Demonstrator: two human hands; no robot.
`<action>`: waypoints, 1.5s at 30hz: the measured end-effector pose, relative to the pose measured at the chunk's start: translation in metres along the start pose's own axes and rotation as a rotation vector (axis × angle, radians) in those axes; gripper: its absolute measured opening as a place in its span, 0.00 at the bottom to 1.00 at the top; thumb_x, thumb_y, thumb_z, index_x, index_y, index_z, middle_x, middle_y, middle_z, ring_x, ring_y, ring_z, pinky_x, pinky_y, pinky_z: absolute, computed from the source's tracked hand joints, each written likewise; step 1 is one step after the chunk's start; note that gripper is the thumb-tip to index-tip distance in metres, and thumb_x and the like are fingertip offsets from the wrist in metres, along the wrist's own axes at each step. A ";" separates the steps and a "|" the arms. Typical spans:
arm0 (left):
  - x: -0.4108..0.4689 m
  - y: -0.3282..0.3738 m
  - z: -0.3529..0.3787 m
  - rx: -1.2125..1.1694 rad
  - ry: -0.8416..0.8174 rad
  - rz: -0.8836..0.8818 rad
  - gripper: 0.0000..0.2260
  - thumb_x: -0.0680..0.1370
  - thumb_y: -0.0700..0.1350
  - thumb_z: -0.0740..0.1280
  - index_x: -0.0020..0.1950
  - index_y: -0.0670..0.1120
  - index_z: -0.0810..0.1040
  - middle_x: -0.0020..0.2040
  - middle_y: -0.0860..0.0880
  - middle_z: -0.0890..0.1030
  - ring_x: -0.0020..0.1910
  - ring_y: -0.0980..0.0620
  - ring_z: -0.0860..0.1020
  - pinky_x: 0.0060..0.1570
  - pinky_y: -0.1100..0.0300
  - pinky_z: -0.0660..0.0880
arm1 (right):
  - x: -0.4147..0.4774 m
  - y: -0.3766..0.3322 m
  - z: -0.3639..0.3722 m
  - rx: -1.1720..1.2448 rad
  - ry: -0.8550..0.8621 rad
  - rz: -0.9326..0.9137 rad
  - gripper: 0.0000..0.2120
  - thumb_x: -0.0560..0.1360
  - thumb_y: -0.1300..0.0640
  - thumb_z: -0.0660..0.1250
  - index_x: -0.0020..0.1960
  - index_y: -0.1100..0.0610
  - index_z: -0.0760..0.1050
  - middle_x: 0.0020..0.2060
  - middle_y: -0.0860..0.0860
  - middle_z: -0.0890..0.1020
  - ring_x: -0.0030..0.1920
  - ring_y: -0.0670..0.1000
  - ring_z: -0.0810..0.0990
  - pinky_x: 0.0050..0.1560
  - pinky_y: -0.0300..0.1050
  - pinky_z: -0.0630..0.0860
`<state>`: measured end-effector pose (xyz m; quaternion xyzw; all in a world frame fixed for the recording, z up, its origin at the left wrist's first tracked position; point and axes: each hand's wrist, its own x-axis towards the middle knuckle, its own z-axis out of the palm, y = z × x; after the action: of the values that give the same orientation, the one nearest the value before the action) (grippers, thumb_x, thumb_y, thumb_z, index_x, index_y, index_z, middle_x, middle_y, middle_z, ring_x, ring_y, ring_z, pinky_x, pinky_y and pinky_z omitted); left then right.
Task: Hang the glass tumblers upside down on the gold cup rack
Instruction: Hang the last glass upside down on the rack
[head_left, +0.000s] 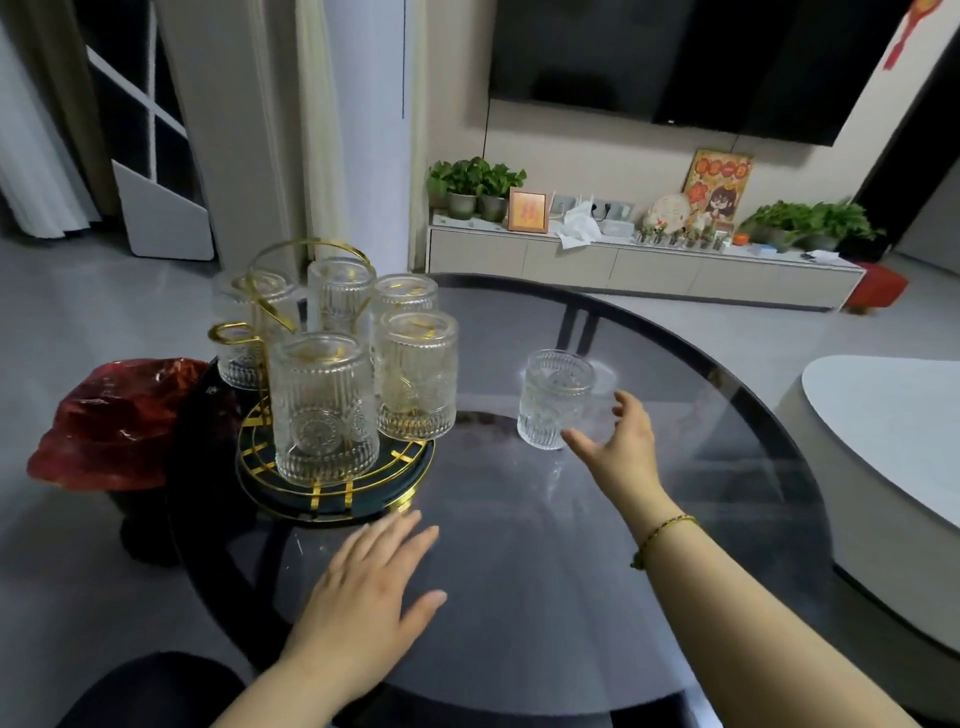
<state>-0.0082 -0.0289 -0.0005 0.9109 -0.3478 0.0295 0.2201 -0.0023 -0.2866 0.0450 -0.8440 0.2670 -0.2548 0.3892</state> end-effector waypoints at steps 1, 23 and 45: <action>0.001 -0.001 0.001 0.037 -0.035 -0.004 0.24 0.77 0.58 0.53 0.71 0.56 0.52 0.74 0.57 0.50 0.72 0.58 0.45 0.69 0.60 0.40 | 0.001 0.005 0.003 0.009 -0.027 0.026 0.38 0.63 0.55 0.73 0.67 0.60 0.57 0.65 0.60 0.67 0.65 0.58 0.65 0.66 0.54 0.64; 0.006 0.006 -0.012 0.146 -0.119 -0.020 0.19 0.72 0.59 0.58 0.59 0.55 0.74 0.62 0.57 0.75 0.63 0.57 0.71 0.64 0.65 0.60 | 0.017 0.011 0.039 0.233 -0.118 0.099 0.36 0.61 0.51 0.72 0.63 0.51 0.56 0.59 0.52 0.74 0.54 0.54 0.74 0.56 0.51 0.73; -0.029 -0.080 -0.048 -0.081 0.387 -0.197 0.24 0.76 0.58 0.54 0.60 0.42 0.73 0.60 0.42 0.77 0.60 0.45 0.75 0.62 0.47 0.63 | -0.038 -0.229 -0.039 0.111 -0.447 -0.575 0.36 0.50 0.42 0.71 0.52 0.51 0.62 0.47 0.54 0.76 0.45 0.53 0.77 0.47 0.47 0.78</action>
<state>0.0267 0.0624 0.0066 0.9082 -0.2094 0.1680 0.3211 0.0030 -0.1553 0.2408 -0.8970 -0.0871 -0.1770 0.3955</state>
